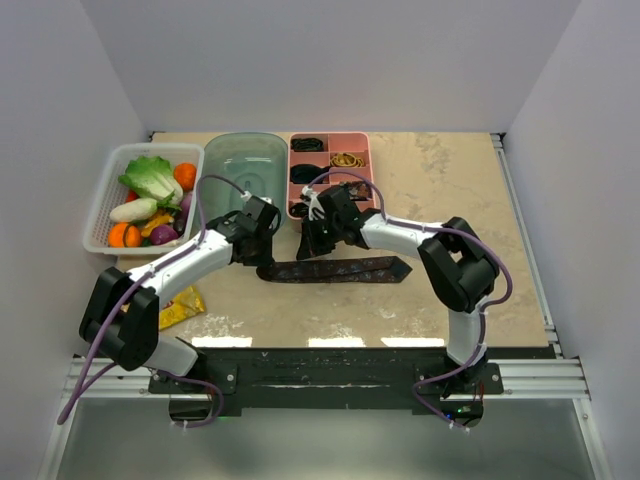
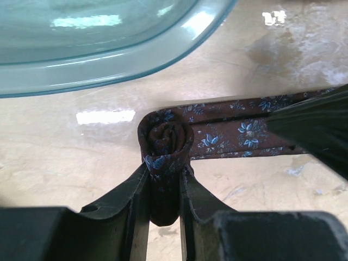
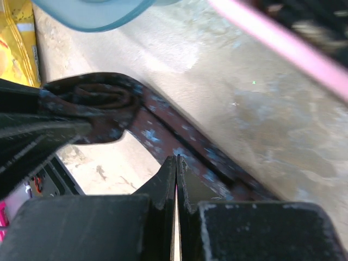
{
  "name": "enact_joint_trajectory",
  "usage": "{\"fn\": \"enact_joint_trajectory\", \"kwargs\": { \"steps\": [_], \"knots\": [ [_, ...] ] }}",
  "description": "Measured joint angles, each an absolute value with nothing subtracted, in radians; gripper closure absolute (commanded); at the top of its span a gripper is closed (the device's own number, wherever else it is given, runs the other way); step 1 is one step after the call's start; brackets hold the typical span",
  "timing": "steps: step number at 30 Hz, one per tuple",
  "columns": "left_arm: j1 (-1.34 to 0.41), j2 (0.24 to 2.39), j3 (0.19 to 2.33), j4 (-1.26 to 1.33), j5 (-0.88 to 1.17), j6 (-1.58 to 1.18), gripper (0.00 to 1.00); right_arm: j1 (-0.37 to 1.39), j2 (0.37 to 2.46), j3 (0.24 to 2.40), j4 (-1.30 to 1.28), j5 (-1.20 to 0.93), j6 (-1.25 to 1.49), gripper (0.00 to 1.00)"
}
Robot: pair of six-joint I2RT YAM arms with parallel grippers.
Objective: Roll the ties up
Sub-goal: Roll the tie at the center of the board.
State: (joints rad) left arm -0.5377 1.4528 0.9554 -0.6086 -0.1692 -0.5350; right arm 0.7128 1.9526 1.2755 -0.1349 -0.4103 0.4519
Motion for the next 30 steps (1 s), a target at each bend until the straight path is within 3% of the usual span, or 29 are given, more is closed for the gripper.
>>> {"fn": "enact_joint_trajectory", "kwargs": {
  "steps": [30],
  "knots": [
    [-0.625,1.593,1.081,-0.825,-0.397,-0.539,1.00,0.677,1.947,1.235,-0.138,-0.410,0.435,1.00]
  ]
}}
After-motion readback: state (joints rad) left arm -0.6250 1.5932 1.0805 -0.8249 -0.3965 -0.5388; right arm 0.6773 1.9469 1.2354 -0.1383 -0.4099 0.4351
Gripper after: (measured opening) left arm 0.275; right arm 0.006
